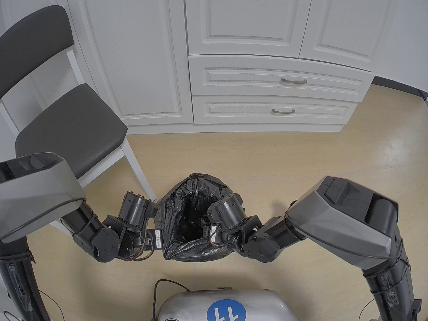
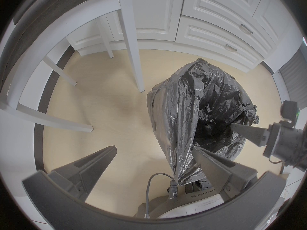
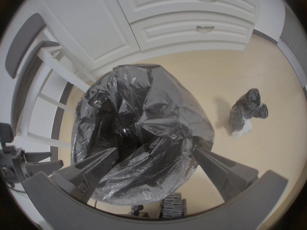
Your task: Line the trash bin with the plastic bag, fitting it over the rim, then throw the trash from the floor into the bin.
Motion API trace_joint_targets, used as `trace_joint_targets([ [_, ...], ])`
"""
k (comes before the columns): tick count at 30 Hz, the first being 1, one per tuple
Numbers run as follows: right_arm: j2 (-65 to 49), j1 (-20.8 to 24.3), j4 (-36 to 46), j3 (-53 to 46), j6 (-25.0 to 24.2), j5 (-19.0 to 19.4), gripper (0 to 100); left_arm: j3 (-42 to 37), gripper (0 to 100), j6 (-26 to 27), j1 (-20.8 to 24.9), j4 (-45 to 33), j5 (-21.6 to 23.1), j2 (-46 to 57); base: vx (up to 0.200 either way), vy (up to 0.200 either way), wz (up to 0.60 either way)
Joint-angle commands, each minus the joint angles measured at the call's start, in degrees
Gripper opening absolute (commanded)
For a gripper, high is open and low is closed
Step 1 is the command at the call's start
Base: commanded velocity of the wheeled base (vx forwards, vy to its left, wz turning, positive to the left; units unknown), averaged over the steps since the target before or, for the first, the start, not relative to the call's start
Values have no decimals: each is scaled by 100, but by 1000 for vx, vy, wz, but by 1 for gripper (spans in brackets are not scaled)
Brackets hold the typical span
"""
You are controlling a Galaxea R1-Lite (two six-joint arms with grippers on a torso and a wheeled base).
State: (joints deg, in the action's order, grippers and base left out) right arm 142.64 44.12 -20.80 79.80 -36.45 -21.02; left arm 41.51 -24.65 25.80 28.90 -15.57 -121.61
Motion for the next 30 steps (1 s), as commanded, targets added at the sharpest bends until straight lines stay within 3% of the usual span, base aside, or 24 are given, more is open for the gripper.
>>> trace_joint_targets([
  [1,660,27,313,748,-442,-25,100,6,100,4,-13,89,1,-38,0,0,0],
  [8,677,9,375,827,-530,-25,100,24,100,4,-13,89,1,-3,0,0,0],
  [15,255,106,1403,739,-539,-17,100,77,100,22,-13,89,-17,32,0,0,0],
  [19,-8,211,1535,414,-460,63,100,182,100,22,-22,80,-17,15,0,0,0],
  [30,-52,528,1464,-237,-20,370,100,1307,100,48,4,-104,-78,-715,0,0,0],
])
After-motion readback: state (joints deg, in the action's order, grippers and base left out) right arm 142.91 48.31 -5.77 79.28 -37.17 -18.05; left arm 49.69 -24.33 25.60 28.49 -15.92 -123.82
